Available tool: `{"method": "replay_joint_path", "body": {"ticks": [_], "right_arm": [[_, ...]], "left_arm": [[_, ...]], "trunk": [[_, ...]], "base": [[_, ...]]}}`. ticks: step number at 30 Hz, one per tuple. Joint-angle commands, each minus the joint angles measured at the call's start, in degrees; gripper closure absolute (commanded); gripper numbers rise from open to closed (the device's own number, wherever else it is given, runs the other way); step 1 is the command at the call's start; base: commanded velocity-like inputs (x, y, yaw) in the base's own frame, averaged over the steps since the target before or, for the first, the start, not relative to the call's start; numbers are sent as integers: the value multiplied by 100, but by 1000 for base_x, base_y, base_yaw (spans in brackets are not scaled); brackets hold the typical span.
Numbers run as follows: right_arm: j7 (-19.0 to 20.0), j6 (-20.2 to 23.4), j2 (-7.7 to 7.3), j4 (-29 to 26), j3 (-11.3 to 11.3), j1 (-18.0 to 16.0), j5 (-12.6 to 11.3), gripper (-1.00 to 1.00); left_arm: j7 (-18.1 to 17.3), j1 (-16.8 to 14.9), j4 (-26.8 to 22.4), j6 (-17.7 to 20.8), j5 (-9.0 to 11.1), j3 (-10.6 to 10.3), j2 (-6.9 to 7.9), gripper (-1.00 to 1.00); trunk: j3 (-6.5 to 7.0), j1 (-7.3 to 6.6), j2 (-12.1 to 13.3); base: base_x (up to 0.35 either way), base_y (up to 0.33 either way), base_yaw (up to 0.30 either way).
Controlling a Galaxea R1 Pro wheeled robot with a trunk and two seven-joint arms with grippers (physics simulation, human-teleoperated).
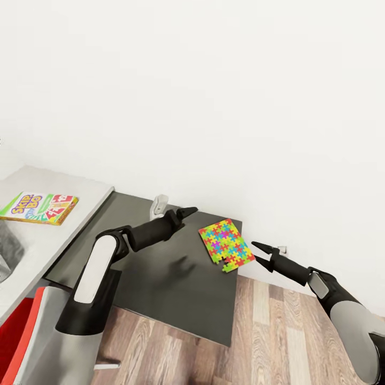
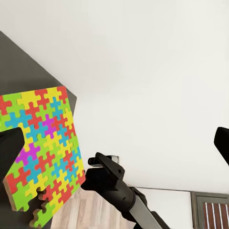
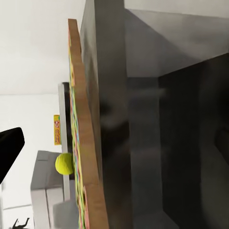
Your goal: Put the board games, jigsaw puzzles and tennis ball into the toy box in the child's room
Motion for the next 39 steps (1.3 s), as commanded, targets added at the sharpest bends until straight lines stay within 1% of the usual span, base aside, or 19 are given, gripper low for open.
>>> {"method": "replay_joint_path", "body": {"ticks": [1,16,39], "right_arm": [[6,37,2,3,-3,-4,-18,-100],[-2,32,120,3,31,0,12,-100],[-18,23,146,35,22,6,17,-100]], "left_arm": [[59,-4,-4,10,60,2,-2,-100],[58,-4,-4,10,60,0,-2,-100],[72,-4,-4,10,60,-1,-11,-100]], "trunk": [[-4,0,-3],[-2,0,-3],[-2,0,-3]], "base": [[0,0,56],[0,0,21],[0,0,2]]}}
